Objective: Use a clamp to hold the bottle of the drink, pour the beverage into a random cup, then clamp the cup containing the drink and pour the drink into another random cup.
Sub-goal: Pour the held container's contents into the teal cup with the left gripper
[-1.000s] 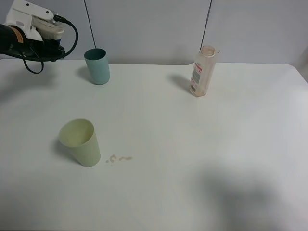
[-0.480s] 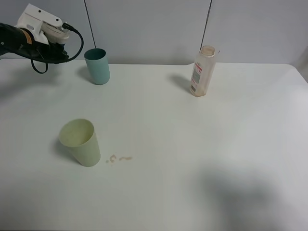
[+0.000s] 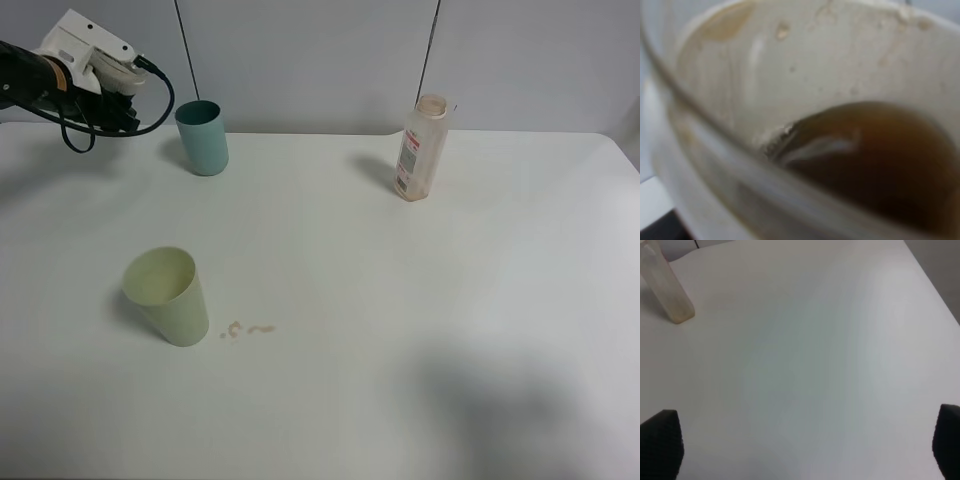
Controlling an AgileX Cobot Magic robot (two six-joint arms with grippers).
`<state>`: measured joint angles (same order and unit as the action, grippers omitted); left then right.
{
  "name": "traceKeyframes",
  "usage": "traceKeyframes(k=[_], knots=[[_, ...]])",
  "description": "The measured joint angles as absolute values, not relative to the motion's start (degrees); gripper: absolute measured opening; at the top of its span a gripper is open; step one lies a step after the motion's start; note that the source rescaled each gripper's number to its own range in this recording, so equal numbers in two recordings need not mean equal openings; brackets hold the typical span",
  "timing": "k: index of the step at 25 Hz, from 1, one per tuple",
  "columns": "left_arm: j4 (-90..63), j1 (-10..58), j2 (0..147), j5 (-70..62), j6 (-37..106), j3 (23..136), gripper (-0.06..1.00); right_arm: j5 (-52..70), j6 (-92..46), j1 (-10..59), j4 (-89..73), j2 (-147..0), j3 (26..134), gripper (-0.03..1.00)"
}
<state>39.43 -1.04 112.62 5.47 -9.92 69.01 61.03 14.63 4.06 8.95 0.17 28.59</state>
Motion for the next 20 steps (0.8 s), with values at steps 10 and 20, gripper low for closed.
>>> traceKeyframes(k=[10, 20], knots=[[40.49, 1.34, 112.62, 4.4, -8.96, 69.01, 0.01, 61.03, 14.63, 4.06, 8.95, 0.17, 28.59, 1.0], [41.95, 2.44, 112.82, 0.48, -5.79, 71.31, 0.01, 61.03, 14.63, 4.06, 8.95, 0.17, 28.59, 1.0]])
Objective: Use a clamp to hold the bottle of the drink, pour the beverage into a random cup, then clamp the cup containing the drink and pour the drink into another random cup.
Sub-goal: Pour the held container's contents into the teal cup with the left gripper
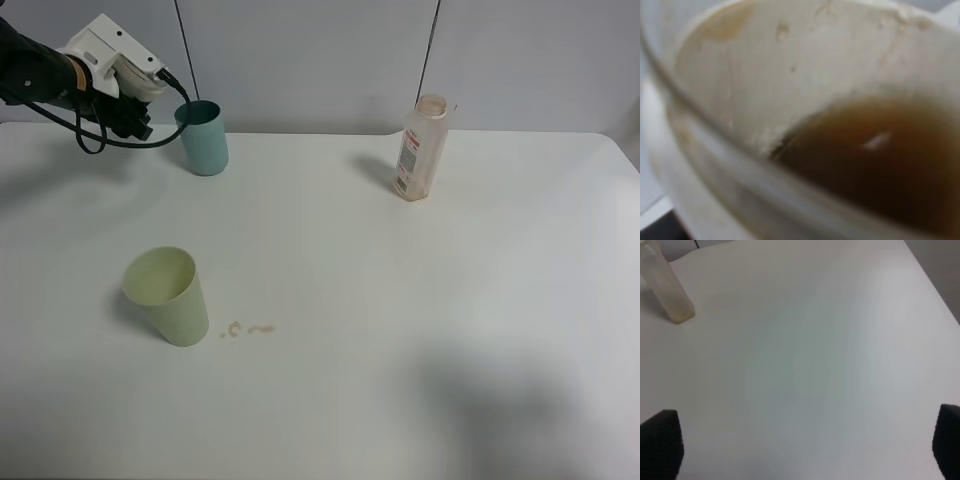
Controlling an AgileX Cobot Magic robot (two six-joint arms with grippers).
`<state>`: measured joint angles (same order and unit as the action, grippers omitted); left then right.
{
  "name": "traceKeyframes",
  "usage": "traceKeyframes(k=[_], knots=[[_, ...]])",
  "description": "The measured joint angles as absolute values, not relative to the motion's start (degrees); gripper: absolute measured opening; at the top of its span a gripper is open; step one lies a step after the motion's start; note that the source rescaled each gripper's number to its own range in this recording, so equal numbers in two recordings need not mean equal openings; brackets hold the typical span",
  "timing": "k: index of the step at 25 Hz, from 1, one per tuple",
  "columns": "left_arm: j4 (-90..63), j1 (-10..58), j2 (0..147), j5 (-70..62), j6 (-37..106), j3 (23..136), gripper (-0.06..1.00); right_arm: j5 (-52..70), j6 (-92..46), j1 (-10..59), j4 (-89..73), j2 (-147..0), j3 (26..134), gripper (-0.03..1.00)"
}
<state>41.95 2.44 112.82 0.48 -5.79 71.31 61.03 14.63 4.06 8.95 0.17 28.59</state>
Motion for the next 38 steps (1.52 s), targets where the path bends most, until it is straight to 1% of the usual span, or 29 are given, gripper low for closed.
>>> traceKeyframes(k=[4, 12, 22, 38], knots=[[42.91, 2.82, 112.82, -0.39, -5.74, 73.12, 0.01, 61.03, 14.63, 4.06, 8.95, 0.17, 28.59, 1.0], [43.51, 4.09, 113.63, -0.56, -5.3, 73.29, 0.01, 61.03, 14.63, 4.06, 8.95, 0.17, 28.59, 1.0], [44.62, 5.98, 114.51, -2.42, -1.41, 73.36, 0.01, 61.03, 14.63, 4.06, 8.95, 0.17, 28.59, 1.0], [47.93, 6.04, 114.51, -3.53, -0.99, 73.36, 0.01, 61.03, 14.63, 4.06, 8.95, 0.17, 28.59, 1.0]])
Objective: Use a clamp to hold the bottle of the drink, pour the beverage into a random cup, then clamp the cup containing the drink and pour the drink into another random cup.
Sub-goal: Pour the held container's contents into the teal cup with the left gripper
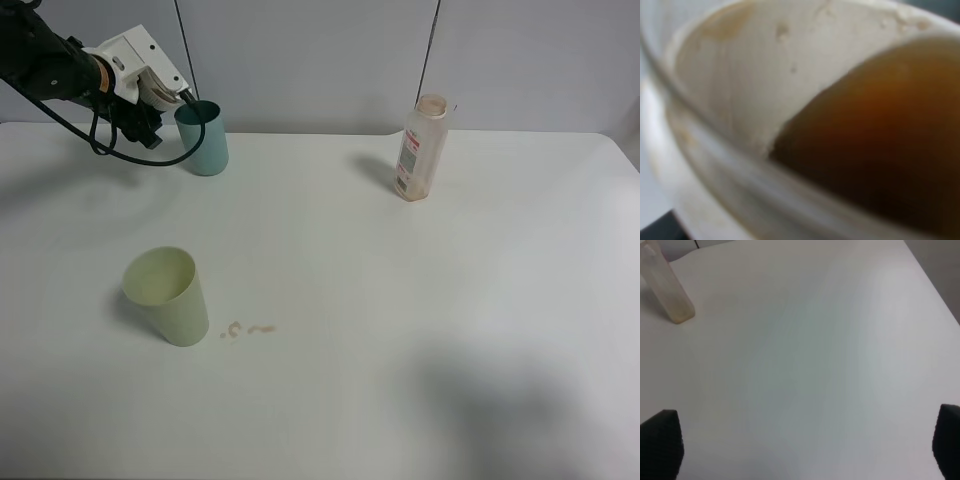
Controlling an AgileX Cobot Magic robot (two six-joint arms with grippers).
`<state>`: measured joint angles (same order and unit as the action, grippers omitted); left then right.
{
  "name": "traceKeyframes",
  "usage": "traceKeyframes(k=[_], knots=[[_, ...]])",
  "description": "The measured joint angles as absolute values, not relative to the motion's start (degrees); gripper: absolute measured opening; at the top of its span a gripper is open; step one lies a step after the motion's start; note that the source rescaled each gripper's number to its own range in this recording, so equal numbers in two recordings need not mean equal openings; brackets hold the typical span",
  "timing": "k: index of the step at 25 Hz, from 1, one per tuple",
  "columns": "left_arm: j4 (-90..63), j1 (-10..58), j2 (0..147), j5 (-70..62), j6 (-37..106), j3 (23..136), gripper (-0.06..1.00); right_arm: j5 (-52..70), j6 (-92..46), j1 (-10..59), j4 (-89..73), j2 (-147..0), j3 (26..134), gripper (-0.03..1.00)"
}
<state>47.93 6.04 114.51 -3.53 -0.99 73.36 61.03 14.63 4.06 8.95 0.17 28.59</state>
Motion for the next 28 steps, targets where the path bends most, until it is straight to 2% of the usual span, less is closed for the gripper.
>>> traceKeyframes(k=[28], knots=[[48.65, 6.04, 114.51, -5.73, -0.78, 73.36, 0.01, 61.03, 14.63, 4.06, 8.95, 0.17, 28.59, 1.0]])
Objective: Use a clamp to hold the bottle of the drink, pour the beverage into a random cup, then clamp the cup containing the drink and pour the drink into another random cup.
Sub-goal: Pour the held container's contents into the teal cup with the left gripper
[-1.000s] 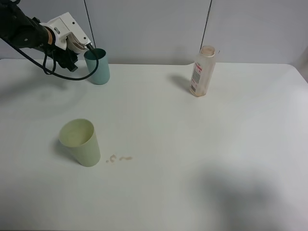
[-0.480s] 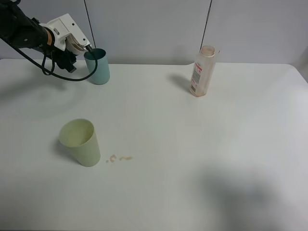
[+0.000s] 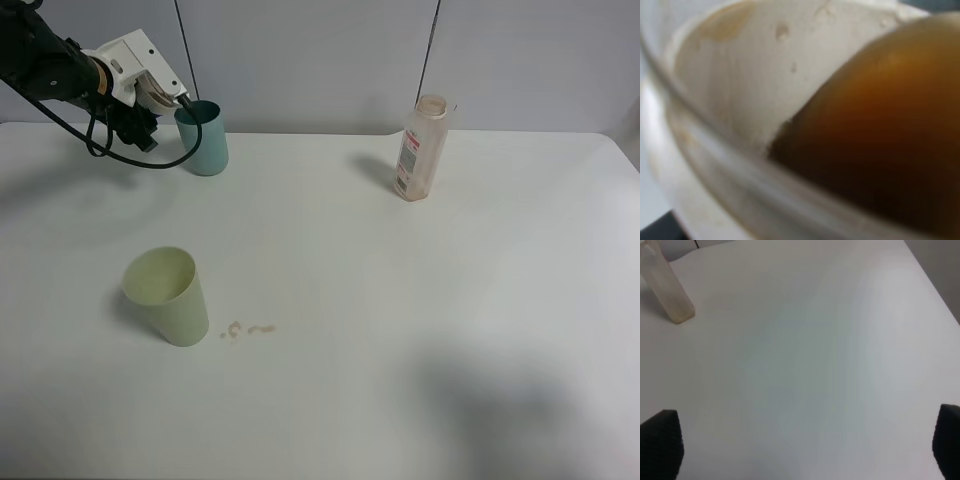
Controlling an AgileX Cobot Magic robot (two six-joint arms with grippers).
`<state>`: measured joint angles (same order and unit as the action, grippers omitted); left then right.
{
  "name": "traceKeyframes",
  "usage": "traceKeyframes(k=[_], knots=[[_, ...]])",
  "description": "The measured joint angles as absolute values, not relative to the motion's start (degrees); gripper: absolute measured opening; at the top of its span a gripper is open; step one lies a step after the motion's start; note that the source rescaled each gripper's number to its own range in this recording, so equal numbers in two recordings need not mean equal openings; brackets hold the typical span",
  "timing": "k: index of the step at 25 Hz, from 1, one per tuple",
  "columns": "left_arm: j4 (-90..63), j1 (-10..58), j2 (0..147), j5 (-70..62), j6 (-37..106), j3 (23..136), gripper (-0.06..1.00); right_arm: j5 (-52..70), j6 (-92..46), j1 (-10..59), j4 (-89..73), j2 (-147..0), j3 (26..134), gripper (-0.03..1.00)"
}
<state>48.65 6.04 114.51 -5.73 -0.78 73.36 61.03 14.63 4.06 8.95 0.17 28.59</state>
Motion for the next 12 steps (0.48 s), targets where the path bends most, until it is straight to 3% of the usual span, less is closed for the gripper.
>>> traceKeyframes(k=[12], knots=[[47.59, 6.04, 114.76, -6.06, 0.98, 74.3, 0.01, 61.03, 14.63, 4.06, 8.95, 0.17, 28.59, 1.0]])
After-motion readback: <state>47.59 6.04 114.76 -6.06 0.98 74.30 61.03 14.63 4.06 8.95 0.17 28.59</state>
